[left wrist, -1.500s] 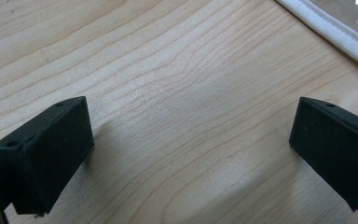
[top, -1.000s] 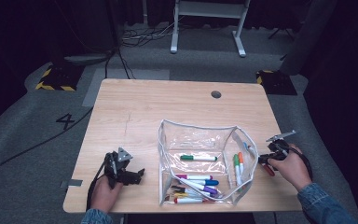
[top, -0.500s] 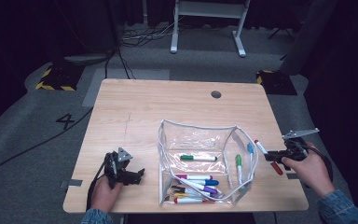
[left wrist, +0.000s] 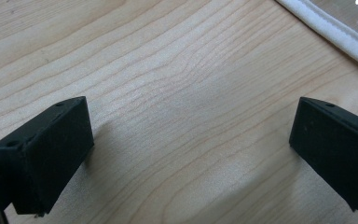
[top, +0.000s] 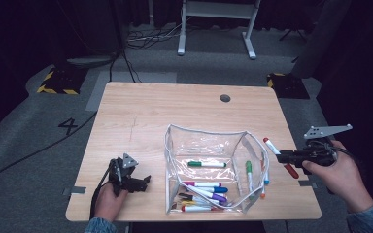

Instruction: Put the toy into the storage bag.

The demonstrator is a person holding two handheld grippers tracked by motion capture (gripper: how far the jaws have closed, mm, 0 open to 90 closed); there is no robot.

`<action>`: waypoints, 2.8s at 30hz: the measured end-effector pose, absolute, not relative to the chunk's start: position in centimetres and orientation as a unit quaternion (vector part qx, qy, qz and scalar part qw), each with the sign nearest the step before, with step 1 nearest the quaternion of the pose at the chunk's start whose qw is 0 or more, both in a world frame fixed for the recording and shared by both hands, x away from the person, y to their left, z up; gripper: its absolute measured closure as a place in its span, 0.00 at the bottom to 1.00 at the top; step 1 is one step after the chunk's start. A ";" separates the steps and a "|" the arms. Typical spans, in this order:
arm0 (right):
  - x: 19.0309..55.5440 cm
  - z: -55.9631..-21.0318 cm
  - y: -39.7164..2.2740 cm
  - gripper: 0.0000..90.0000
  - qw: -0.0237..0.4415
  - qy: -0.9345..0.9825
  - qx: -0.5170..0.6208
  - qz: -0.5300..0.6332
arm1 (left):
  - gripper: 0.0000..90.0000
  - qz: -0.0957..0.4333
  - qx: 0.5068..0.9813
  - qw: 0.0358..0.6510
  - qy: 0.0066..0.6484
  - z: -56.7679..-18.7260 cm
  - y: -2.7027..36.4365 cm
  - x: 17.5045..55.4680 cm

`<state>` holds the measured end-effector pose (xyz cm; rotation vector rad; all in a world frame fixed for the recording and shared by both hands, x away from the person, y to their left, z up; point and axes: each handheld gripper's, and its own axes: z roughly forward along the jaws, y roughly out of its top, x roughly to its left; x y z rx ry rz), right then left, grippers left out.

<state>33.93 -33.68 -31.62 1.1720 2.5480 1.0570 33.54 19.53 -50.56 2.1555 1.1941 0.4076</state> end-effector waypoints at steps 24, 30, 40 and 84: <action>32.3 -26.0 -24.3 0.86 0.054 0.901 0.245 0.353 | 0.00 0.154 0.819 0.316 0.454 -50.5 19.5 33.6; 32.3 -26.1 -21.2 0.86 0.039 0.913 0.209 0.349 | 0.00 0.154 0.819 0.316 0.454 -50.5 19.5 33.6; 32.4 -26.9 -17.1 0.86 0.018 0.929 0.168 0.328 | 0.00 0.155 0.819 0.316 0.453 -50.5 19.5 33.6; 34.5 -38.1 -10.0 0.85 -0.054 0.984 0.105 0.137 | 0.00 0.154 0.819 0.316 0.454 -50.5 19.5 33.6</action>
